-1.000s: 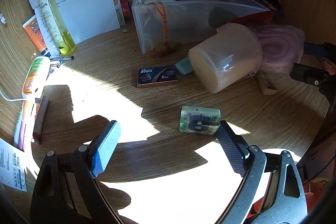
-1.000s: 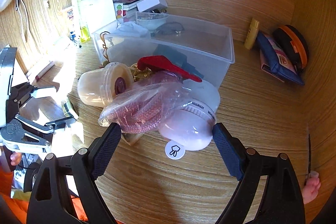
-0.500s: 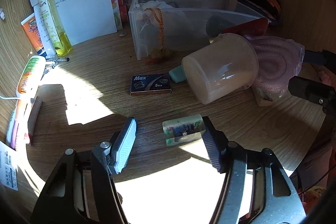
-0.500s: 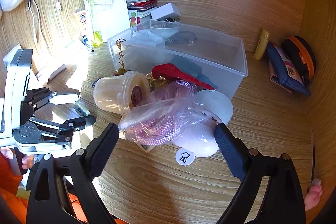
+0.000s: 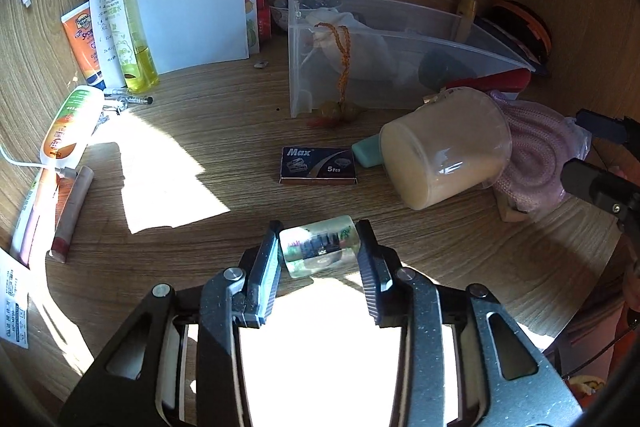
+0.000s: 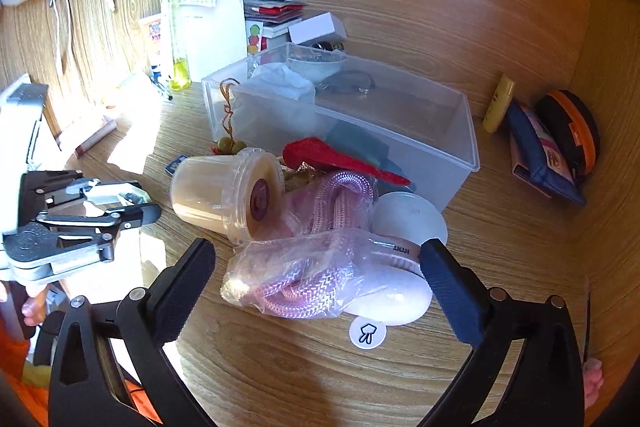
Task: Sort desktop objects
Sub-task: 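Grasp the small green-clear box with the left gripper while the right grasps the pink rope bag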
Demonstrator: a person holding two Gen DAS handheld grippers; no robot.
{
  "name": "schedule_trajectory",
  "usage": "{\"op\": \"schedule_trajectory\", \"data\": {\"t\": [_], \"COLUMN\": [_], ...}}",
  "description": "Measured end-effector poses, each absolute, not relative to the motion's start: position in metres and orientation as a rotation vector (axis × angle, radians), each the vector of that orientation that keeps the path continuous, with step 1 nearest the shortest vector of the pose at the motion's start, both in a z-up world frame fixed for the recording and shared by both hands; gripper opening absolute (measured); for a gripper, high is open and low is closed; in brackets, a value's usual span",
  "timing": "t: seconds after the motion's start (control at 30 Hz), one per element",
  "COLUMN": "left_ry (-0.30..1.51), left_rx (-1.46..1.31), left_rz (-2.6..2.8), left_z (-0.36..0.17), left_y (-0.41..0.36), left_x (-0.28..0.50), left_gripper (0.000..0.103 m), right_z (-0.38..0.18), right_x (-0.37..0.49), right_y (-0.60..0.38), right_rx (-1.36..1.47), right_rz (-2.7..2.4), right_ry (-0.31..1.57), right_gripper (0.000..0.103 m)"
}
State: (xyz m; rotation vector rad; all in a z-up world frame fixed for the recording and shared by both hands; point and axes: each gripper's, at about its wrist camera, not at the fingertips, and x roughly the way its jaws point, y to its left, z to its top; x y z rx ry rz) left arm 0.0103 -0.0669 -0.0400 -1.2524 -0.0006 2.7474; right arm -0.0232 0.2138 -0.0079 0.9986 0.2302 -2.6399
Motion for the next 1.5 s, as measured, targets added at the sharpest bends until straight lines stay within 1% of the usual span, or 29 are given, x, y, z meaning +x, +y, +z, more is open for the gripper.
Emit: {"op": "schedule_trajectory", "data": {"t": [0.07, 0.17, 0.4, 0.43, 0.5, 0.67, 0.87, 0.93, 0.97, 1.0, 1.1, 1.17, 1.33, 1.5], "left_ry": [0.006, 0.002, 0.011, 0.018, 0.031, 0.066, 0.094, 0.101, 0.099, 0.094, 0.077, 0.054, 0.028, -0.021], "left_rx": [-1.237, -1.222, -1.211, -1.215, -1.223, -1.229, -1.21, -1.202, -1.202, -1.206, -1.218, -1.218, -1.23, -1.233], "left_rz": [2.752, 2.75, 2.73, 2.727, 2.723, 2.729, 2.746, 2.751, 2.751, 2.753, 2.754, 2.741, 2.747, 2.756], "left_z": [-0.038, -0.035, -0.035, -0.036, -0.039, -0.045, -0.046, -0.046, -0.047, -0.047, -0.047, -0.046, -0.045, -0.045], "left_y": [-0.067, -0.065, -0.059, -0.058, -0.055, -0.049, -0.046, -0.046, -0.047, -0.048, -0.053, -0.056, -0.058, -0.059], "left_x": [0.013, 0.017, 0.024, 0.025, 0.026, 0.028, 0.025, 0.025, 0.024, 0.023, 0.022, 0.025, 0.029, 0.028], "left_gripper": [0.036, 0.036, 0.036, 0.036, 0.036, 0.036, 0.036, 0.037, 0.037, 0.04, 0.048, 0.049, 0.049, 0.048], "right_z": [0.001, 0.006, -0.012, -0.015, -0.021, -0.039, -0.049, -0.049, -0.049, -0.049, -0.051, -0.05, -0.047, -0.04], "right_x": [-0.016, -0.006, 0.003, 0.003, 0.002, -0.017, -0.043, -0.047, -0.048, -0.05, -0.051, -0.049, -0.044, -0.035], "right_y": [0.222, 0.227, 0.232, 0.232, 0.23, 0.233, 0.239, 0.236, 0.235, 0.234, 0.234, 0.234, 0.232, 0.228], "right_rx": [0.972, 0.958, 1.055, 1.068, 1.089, 1.169, 1.199, 1.204, 1.207, 1.214, 1.227, 1.22, 1.189, 1.135], "right_rz": [-2.638, -2.651, -2.591, -2.577, -2.559, -2.513, -2.486, -2.479, -2.48, -2.484, -2.471, -2.474, -2.495, -2.533], "right_ry": [0.18, 0.172, 0.098, 0.083, 0.072, 0.008, -0.118, -0.15, -0.16, -0.168, -0.209, -0.226, -0.208, -0.17], "right_gripper": [0.102, 0.102, 0.1, 0.098, 0.091, 0.084, 0.083, 0.077, 0.069, 0.062, 0.053, 0.049, 0.046, 0.037]}}
